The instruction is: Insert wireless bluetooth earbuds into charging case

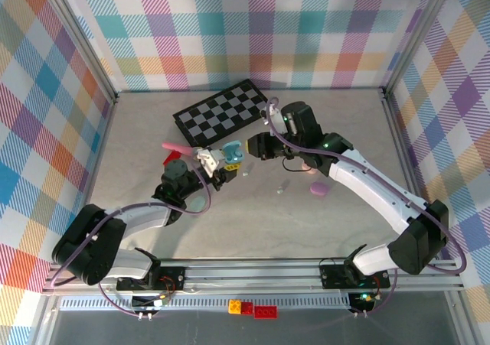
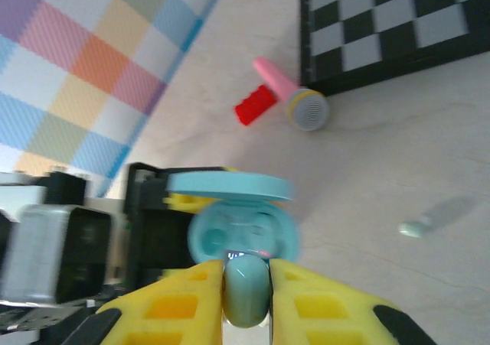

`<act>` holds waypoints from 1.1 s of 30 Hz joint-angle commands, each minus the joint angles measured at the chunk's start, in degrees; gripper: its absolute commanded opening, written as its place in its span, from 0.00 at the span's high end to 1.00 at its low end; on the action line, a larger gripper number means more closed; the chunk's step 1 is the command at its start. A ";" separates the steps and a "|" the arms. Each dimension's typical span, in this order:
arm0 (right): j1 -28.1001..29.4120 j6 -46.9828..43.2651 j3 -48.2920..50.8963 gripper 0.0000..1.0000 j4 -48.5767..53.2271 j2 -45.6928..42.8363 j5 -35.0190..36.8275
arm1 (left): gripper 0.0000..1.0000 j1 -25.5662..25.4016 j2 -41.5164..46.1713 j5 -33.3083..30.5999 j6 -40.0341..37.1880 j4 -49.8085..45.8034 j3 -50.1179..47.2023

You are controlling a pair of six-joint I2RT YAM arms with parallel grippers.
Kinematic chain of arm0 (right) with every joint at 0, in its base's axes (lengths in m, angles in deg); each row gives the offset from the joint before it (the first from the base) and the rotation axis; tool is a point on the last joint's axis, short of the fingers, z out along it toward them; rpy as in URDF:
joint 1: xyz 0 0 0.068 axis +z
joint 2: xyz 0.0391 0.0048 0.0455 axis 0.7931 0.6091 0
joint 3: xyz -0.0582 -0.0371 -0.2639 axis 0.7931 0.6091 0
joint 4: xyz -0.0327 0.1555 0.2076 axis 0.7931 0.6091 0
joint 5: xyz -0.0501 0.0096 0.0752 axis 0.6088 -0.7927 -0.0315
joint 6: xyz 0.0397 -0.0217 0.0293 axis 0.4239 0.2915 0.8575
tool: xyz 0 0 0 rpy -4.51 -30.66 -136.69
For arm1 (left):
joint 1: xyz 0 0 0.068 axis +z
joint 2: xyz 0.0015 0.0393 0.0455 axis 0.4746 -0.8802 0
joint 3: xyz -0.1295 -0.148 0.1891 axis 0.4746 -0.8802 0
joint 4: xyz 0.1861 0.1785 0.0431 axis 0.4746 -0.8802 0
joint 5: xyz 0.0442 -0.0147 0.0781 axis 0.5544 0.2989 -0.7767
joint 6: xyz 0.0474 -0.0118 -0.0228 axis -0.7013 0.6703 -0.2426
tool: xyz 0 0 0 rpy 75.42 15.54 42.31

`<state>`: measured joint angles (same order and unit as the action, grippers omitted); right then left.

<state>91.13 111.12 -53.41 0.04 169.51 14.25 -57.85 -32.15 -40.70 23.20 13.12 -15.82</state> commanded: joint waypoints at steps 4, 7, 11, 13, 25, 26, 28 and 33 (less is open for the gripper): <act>0.01 4.27 0.67 0.81 -5.46 0.52 -8.12 | 0.67 -3.03 -1.37 -1.91 -2.39 3.21 3.81; 0.36 4.25 0.31 0.80 -5.09 1.39 -8.12 | 0.67 -3.91 -1.42 -2.85 -2.52 2.56 4.80; 0.80 3.53 -0.08 0.80 -4.39 2.39 -6.92 | 0.67 -4.49 -1.98 -3.95 -2.49 2.57 5.85; 0.83 3.33 -0.30 0.80 -4.22 2.84 -6.67 | 0.67 -4.58 -2.08 -4.06 -2.48 2.46 6.27; 1.30 3.29 -1.18 0.80 -4.39 5.27 -6.63 | 0.67 -4.85 -2.44 -3.98 -2.83 1.67 7.03; 1.41 3.37 -1.06 0.80 -4.57 5.40 -6.63 | 0.67 -4.85 -2.49 -3.98 -2.83 1.75 7.03; 1.42 3.52 -0.92 0.80 -4.74 5.75 -6.44 | 0.67 -4.85 -2.25 -4.12 -2.59 1.85 7.03; 1.41 3.81 -0.50 0.79 -5.28 6.06 -5.99 | 0.67 -4.85 -2.12 -4.42 -2.40 1.75 7.20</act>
<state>92.09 114.29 -53.08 -4.23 174.69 8.15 -62.03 -34.57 -45.02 21.23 11.52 -10.84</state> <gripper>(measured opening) 0.203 0.369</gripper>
